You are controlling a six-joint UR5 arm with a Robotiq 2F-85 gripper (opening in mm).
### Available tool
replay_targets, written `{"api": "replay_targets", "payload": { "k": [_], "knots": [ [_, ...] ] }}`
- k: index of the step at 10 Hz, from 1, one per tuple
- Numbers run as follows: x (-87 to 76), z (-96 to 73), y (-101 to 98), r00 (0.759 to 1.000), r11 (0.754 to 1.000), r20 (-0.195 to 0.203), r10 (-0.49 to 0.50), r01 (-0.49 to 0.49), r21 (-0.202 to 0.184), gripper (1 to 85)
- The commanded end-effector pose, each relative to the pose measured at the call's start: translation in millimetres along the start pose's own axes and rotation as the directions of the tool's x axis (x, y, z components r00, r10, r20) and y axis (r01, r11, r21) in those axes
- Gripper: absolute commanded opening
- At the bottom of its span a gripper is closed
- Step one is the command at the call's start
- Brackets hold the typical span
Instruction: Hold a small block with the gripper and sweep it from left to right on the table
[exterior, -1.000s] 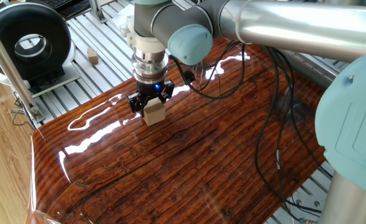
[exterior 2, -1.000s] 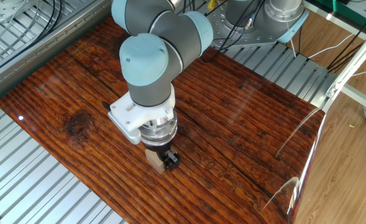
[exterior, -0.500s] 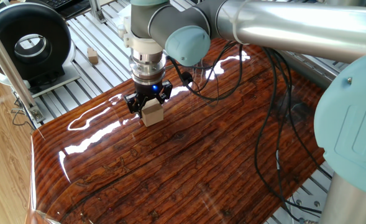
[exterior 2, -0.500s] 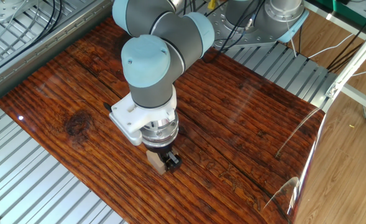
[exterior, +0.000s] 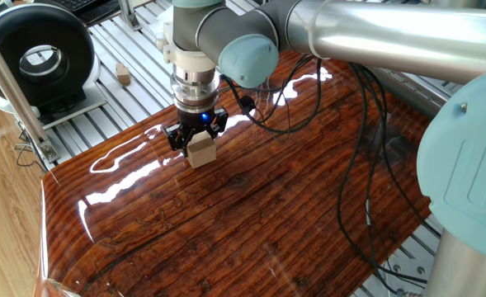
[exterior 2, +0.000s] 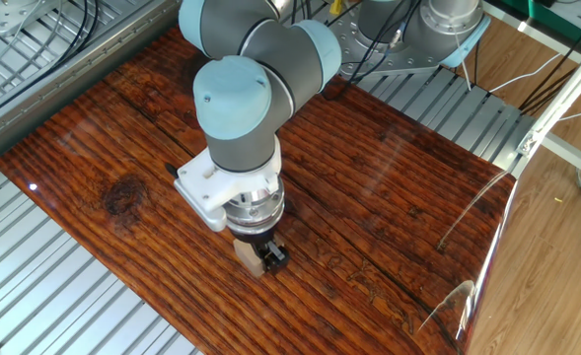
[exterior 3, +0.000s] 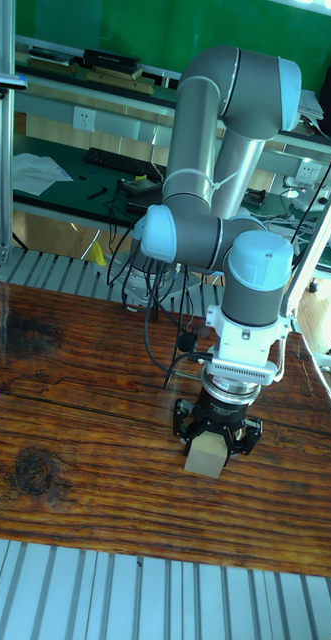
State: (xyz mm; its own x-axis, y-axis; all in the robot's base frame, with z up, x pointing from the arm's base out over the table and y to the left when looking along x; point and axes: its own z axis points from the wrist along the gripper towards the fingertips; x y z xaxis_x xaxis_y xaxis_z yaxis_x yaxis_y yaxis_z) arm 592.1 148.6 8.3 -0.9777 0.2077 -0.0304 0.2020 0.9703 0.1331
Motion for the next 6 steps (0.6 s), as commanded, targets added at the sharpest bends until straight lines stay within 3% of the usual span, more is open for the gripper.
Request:
{"api": "replay_targets", "payload": {
  "k": [1,6],
  "knots": [
    [-0.7,-0.4,2.7,1.000,1.000,-0.001,0.010,-0.010,-0.011,1.0],
    [-0.1,-0.6,6.7,1.000,1.000,-0.002,0.018,-0.018,-0.013,1.0]
  ]
}}
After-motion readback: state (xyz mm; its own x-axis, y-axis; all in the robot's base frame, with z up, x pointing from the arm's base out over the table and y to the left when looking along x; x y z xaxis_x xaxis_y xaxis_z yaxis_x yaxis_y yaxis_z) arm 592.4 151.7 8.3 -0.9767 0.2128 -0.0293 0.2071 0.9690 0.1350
